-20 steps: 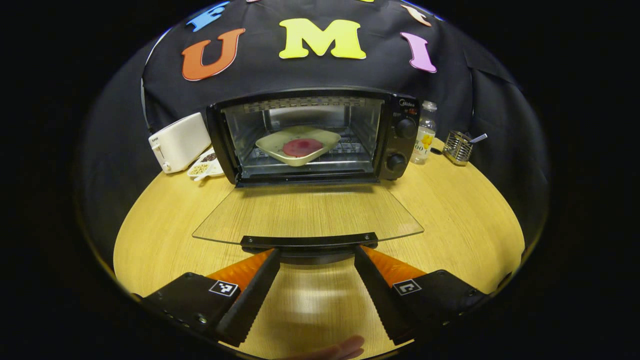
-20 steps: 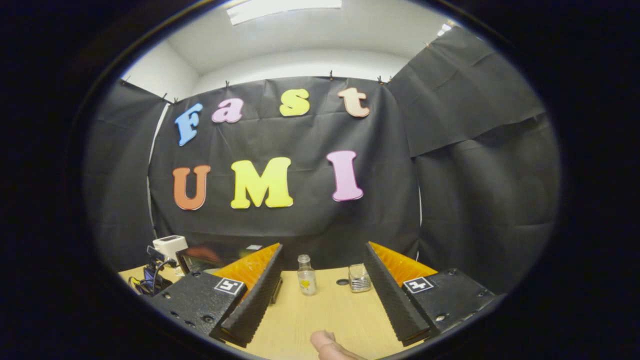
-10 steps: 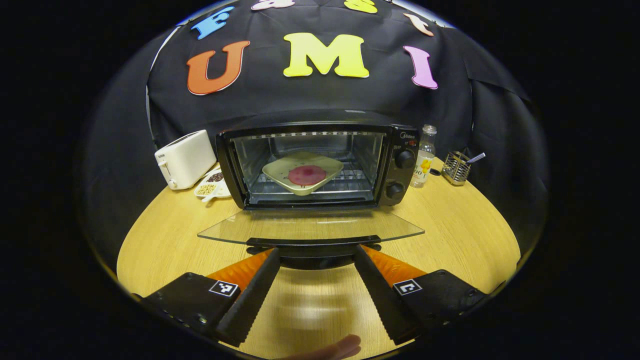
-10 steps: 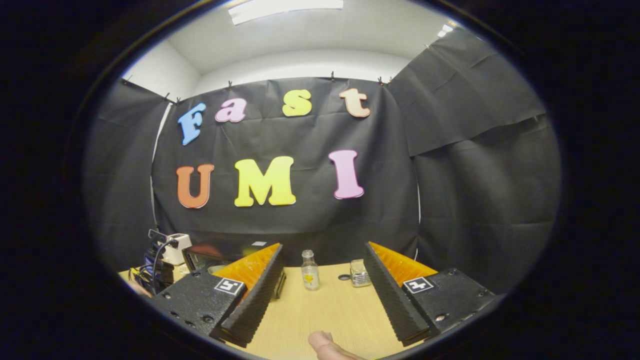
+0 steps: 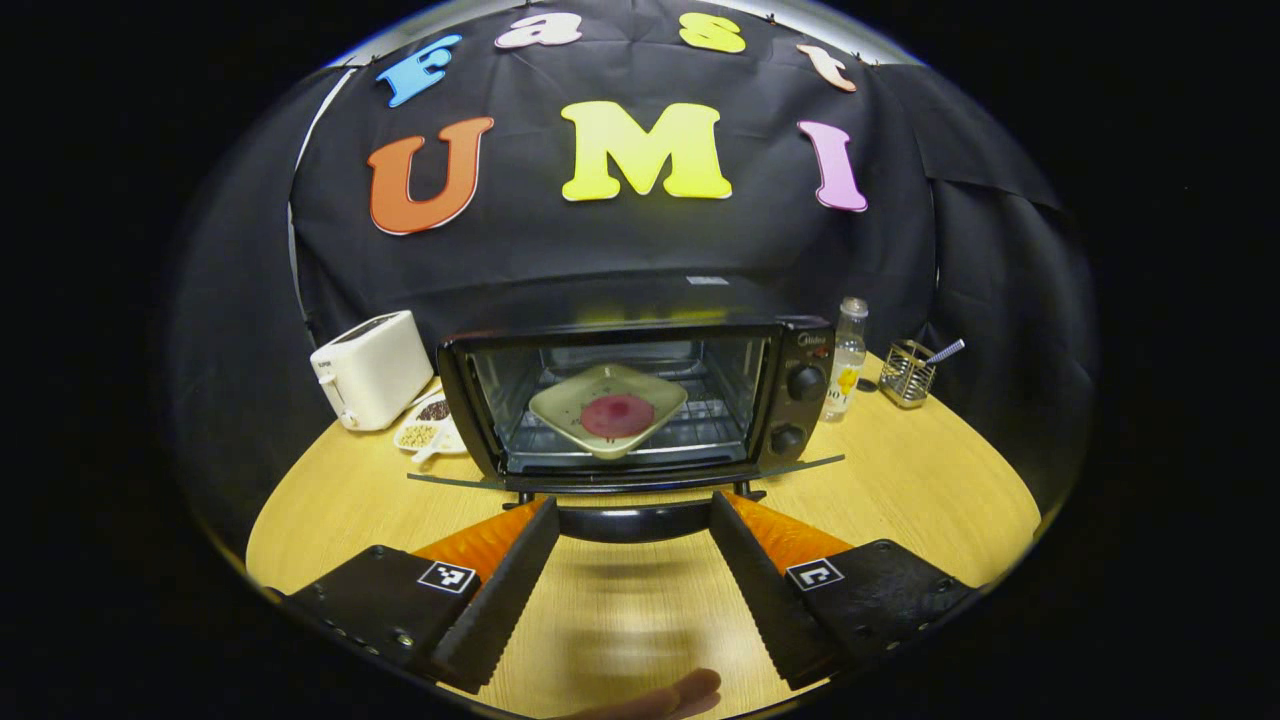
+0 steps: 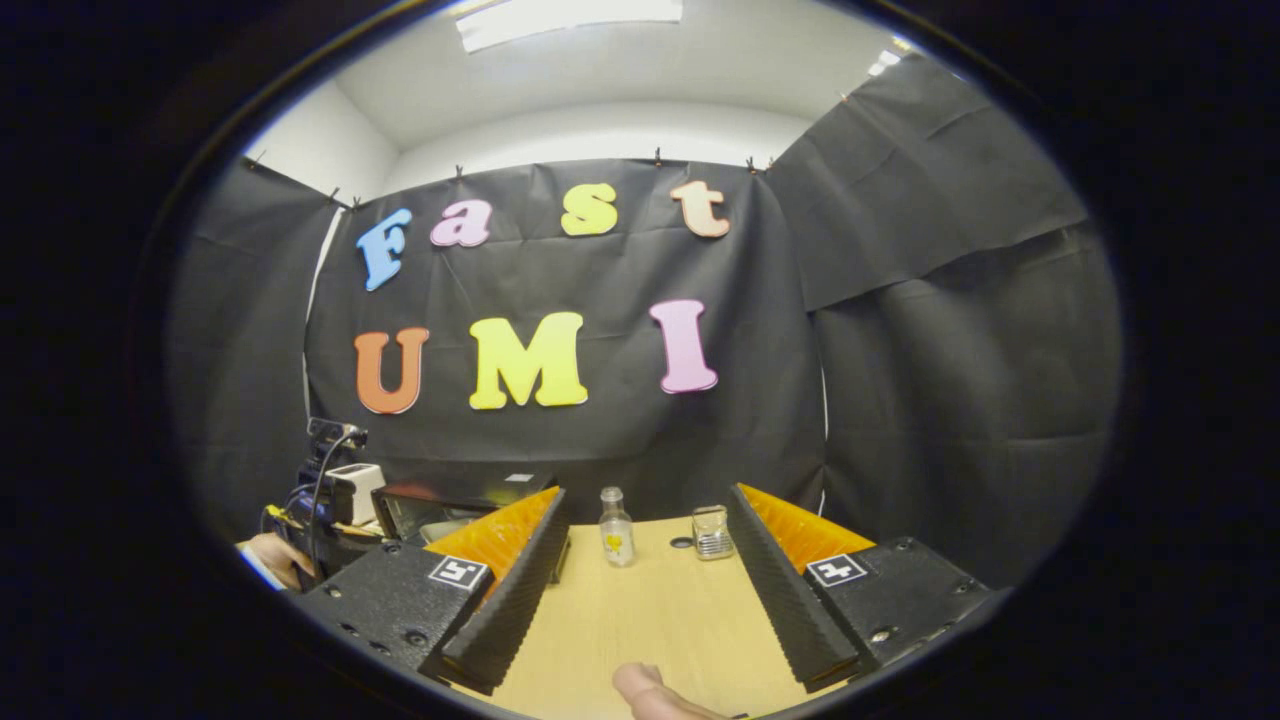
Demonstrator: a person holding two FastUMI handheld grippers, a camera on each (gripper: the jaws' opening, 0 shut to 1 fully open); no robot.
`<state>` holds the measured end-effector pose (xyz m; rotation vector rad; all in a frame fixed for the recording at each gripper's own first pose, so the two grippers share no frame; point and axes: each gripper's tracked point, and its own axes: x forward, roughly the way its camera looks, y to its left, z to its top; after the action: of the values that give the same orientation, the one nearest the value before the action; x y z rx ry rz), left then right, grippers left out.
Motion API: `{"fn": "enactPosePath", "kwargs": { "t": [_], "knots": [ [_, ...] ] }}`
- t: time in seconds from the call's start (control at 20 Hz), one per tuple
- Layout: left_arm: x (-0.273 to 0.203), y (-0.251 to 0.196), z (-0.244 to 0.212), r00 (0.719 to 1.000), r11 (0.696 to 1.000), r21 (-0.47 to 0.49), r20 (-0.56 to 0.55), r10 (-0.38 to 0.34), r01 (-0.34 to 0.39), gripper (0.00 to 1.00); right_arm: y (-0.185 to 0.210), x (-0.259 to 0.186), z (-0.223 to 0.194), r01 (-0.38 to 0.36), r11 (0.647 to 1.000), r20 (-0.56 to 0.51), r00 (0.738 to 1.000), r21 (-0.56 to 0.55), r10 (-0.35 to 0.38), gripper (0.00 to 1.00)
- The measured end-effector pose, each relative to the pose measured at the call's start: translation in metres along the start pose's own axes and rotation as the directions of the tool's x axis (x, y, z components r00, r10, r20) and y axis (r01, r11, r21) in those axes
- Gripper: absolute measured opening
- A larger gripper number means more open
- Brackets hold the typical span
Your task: Open the electric oven with the left hand, put the food in, and close the electric oven.
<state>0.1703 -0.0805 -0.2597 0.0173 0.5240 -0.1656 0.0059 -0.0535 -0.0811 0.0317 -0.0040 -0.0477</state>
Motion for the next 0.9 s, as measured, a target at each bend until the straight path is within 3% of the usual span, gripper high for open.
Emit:
{"fn": "enactPosePath", "kwargs": {
  "t": [0.05,0.1,0.15,0.2,0.25,0.4,0.45,0.9],
  "knots": [
    [0.005,0.001,0.008,1.0,1.0,-0.004,0.016,-0.002,0.002,0.9,-0.001,-0.004,0.0,-0.001,1.0,-0.003,1.0,0.009,0.001,0.96],
    [0.009,0.003,0.014,1.0,1.0,-0.006,0.023,-0.004,0.004,0.99,-0.002,-0.009,0.0,0.002,1.0,-0.003,1.0,0.015,-0.002,0.96],
    [0.016,0.006,0.021,0.999,1.0,-0.007,0.032,0.001,-0.001,0.89,-0.004,-0.014,0.002,0.005,1.0,0.0,1.0,0.015,-0.005,0.96],
    [0.021,0.013,0.028,0.999,1.0,-0.005,0.042,0.03,-0.03,0.98,-0.012,-0.017,0.008,0.01,1.0,0.007,1.0,0.009,-0.01,0.96],
    [0.023,0.02,0.032,0.997,0.998,0.004,0.048,0.056,-0.056,0.97,-0.013,-0.021,0.012,0.015,1.0,0.02,1.0,0.004,-0.015,0.96],
    [0.013,0.019,0.045,0.996,0.999,-0.012,0.082,0.039,-0.038,0.97,-0.018,-0.034,0.018,0.031,0.999,0.039,0.999,-0.008,-0.031,0.96],
    [0.004,0.018,0.049,0.995,0.999,-0.014,0.092,0.035,-0.034,0.97,-0.018,-0.039,0.02,0.032,0.999,0.039,0.999,-0.007,-0.032,1.0],
    [-0.122,0.016,0.088,0.959,0.998,-0.033,0.279,0.056,-0.049,0.96,-0.033,-0.07,0.03,0.069,0.998,0.03,0.997,0.003,-0.069,0.96]
  ]
}}
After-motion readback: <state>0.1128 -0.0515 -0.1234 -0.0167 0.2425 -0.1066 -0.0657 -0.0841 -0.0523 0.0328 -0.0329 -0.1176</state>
